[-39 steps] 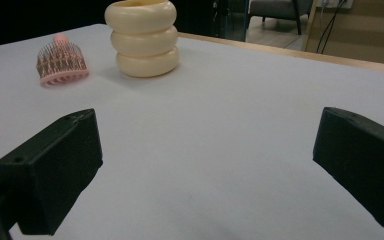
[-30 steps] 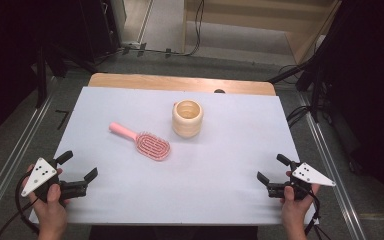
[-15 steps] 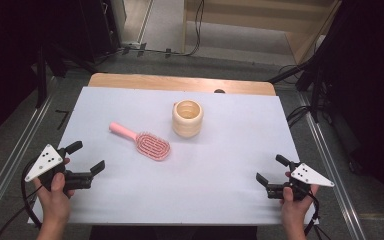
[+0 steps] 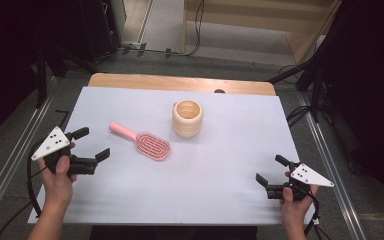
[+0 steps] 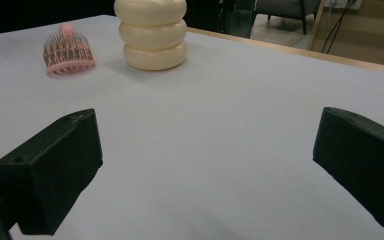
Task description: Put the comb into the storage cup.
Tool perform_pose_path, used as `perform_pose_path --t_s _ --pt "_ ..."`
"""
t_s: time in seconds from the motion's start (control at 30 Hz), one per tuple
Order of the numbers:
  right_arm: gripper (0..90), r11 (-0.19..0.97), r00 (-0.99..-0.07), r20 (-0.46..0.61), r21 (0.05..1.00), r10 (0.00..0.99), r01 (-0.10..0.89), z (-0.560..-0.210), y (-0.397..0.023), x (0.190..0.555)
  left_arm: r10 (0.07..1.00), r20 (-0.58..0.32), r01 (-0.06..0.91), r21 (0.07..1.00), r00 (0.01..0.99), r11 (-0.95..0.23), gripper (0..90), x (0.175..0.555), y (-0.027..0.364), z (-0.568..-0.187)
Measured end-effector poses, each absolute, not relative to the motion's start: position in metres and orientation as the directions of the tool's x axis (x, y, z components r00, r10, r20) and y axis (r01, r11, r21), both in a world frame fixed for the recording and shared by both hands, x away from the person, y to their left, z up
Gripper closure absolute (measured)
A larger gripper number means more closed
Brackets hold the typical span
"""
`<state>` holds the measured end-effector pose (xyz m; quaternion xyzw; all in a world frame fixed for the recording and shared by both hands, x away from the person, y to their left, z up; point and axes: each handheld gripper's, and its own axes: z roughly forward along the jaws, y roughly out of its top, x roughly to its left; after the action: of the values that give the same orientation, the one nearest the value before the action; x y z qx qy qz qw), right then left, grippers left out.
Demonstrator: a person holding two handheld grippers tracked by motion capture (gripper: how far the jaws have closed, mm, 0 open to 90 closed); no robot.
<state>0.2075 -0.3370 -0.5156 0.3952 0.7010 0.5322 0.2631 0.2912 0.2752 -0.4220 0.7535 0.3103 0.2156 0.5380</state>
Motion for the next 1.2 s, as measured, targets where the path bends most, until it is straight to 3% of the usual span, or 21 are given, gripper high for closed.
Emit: perform_pose_path --t_s 0.5,0.53,0.77,0.87,0.93,1.2 --pt "0.0 0.124 -0.555 0.051 0.954 0.83 0.274 -0.516 -0.337 0.208 0.652 0.033 0.251 0.907 0.758 -0.337 0.1 0.319 0.256 -0.407" --pt "0.0 0.125 -0.557 0.052 0.953 0.829 0.275 -0.516 -0.337 0.208 0.653 0.041 0.249 0.905 0.756 -0.346 4.5 0.321 0.255 -0.406" --pt "0.0 0.125 -0.556 0.052 0.953 0.83 0.276 -0.516 -0.337 0.208 0.642 0.029 0.267 0.894 0.766 -0.359 6.1 0.334 0.25 -0.402" --pt "0.0 0.127 -0.555 0.051 0.953 0.83 0.277 -0.516 -0.337 0.208 0.652 0.034 0.282 0.884 0.758 -0.374 14.2 0.34 0.246 -0.399" --pt "0.0 0.129 -0.556 0.049 0.952 0.83 0.276 -0.516 -0.337 0.208 0.652 0.04 0.291 0.874 0.757 -0.39 14.8 0.345 0.242 -0.397" --pt "0.0 0.132 -0.556 0.048 0.951 0.83 0.279 -0.516 -0.336 0.209 0.653 0.03 0.335 0.84 0.756 -0.426 40.0 0.369 0.235 -0.394"
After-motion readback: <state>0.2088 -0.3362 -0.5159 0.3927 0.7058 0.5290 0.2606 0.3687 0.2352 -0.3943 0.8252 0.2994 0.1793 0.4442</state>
